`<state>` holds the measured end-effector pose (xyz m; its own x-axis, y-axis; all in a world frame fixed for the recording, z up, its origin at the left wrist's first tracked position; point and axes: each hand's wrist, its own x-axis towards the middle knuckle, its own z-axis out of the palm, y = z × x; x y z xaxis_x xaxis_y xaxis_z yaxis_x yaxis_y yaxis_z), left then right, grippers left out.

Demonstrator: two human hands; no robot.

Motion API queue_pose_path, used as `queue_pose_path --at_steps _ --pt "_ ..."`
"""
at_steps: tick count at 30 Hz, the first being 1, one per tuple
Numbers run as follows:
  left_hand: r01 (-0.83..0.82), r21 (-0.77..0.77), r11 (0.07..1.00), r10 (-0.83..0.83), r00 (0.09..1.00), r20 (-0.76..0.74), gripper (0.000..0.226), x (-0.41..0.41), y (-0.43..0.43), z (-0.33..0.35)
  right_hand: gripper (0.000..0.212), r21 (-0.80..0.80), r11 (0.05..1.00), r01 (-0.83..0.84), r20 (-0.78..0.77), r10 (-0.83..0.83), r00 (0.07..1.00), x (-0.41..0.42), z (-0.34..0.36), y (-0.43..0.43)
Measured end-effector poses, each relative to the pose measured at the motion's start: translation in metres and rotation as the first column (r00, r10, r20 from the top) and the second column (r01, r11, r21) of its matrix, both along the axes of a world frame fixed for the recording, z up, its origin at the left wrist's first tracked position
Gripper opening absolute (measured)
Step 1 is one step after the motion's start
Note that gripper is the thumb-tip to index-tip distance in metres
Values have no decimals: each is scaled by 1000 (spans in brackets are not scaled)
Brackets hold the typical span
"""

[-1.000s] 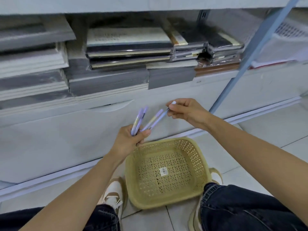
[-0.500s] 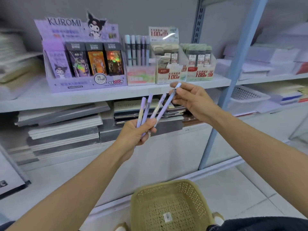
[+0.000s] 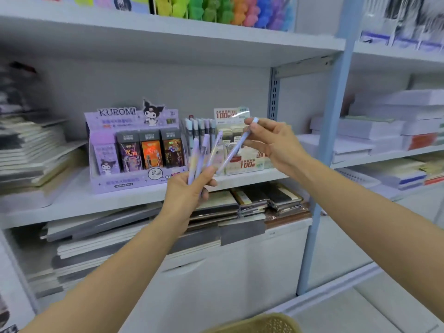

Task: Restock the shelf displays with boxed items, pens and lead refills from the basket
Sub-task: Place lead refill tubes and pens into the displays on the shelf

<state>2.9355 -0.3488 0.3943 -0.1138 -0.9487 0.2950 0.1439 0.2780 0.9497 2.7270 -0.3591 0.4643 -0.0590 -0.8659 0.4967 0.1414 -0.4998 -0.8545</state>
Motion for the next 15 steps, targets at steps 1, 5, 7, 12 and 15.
queue_pose_path --at_steps 1,5,7,12,15 --pt "-23 -28 999 22 1000 -13 27 5 -6 8 17 -17 1000 16 5 -16 1000 0 8 -5" --pt "-88 -91 992 85 996 -38 21 25 -31 34 18 -107 984 140 -22 -143 989 5 38 -33" --pt "-101 -87 991 97 994 -42 18 31 -42 42 20 -150 963 226 -117 -244 963 10 46 -49" --pt "-72 -88 994 70 997 -23 18 36 -67 44 21 -167 950 263 -324 -304 896 23 43 -88" --pt "-80 -97 992 81 997 9 14 36 -78 39 21 -172 952 252 -436 -303 847 30 33 -105"
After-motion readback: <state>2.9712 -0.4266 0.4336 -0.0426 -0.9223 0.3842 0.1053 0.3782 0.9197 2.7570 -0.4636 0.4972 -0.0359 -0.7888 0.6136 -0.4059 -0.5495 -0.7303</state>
